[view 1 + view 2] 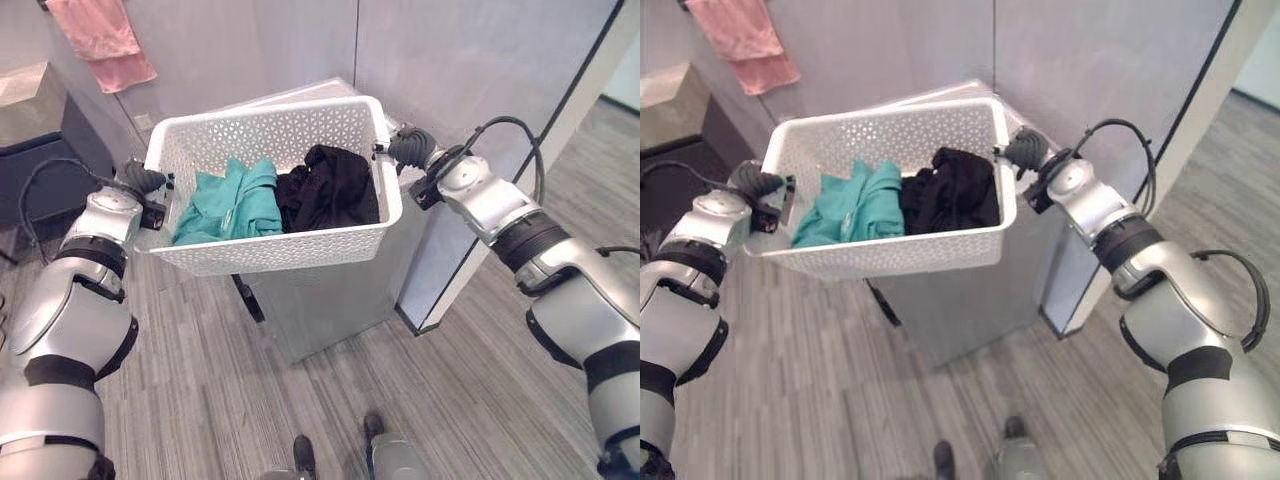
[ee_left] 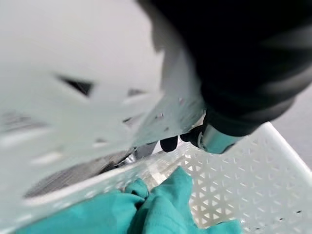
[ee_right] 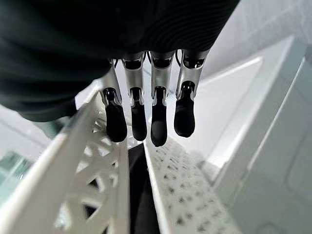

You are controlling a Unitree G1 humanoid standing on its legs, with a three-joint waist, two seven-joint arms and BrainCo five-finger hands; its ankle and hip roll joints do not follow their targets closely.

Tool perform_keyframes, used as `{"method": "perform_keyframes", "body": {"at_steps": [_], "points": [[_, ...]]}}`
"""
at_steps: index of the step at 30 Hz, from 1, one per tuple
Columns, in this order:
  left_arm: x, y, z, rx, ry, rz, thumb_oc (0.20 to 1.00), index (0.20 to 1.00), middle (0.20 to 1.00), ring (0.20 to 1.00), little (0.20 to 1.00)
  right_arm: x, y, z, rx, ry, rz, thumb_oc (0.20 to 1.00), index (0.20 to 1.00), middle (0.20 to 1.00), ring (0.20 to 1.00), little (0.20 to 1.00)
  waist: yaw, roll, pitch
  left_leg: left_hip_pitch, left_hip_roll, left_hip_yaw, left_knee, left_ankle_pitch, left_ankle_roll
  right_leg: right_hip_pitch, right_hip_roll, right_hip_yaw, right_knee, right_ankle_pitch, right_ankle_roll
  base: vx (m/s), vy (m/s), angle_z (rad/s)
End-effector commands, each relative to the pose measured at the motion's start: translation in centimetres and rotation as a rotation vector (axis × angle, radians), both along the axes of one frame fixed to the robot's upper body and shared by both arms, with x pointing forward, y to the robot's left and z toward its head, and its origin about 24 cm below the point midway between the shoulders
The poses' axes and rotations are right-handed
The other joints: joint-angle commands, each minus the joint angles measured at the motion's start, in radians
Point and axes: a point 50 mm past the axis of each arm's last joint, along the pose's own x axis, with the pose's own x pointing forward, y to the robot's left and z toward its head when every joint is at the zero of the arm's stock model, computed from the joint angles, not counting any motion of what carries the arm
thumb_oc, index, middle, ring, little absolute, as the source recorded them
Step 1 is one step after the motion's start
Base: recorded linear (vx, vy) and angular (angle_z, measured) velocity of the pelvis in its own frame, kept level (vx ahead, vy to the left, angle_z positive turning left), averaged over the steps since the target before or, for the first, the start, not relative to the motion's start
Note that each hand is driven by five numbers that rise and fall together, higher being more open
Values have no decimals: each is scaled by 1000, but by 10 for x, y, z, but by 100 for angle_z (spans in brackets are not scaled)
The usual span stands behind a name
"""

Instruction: Grab the laundry basket,head to the washer,open it,put in the laundry and shut it.

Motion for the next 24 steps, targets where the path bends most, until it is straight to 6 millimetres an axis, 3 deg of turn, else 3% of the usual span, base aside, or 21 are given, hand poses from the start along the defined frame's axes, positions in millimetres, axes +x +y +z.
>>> {"method": "perform_keyframes", "body": {"at_steps": [1, 7, 16, 22, 24], "points": [[3, -15, -25, -38, 28, -19, 200, 200, 200, 200, 200, 2, -17, 53, -24, -145, -82, 200, 200, 200, 200, 200, -10, -31, 12, 144, 4, 23, 32, -106, -75, 71, 16, -35, -103, 156, -11, 168, -167, 109], [1, -15, -38, -53, 53, 4, 200, 200, 200, 200, 200, 4, -20, 55, -48, -154, -110, 200, 200, 200, 200, 200, -12, -4, -10, 148, 31, 7, -4, -80, -103, 127, 24, -81, -169, 146, -31, 107, -131, 31], [2, -16, -39, -125, 14, 45, 200, 200, 200, 200, 200, 3, 2, 64, -42, -226, -60, 200, 200, 200, 200, 200, -22, 12, -20, 133, 45, -1, -33, -52, -124, 149, 25, -105, -226, 151, -45, 73, -59, 1], [7, -24, -28, -162, -35, 46, 200, 200, 200, 200, 200, 1, 14, 82, -44, -285, -49, 200, 200, 200, 200, 200, -31, 18, -11, 85, 52, -6, -33, -31, -141, 128, 19, -113, -252, 165, -50, 3, -37, 10], [12, -35, -16, -177, -75, 24, 200, 200, 200, 200, 200, 0, 21, 96, -60, -335, -48, 200, 200, 200, 200, 200, -34, 28, -2, 40, 57, -2, -33, -15, -159, 97, 13, -123, -280, 184, -51, 24, -55, 10]]}}
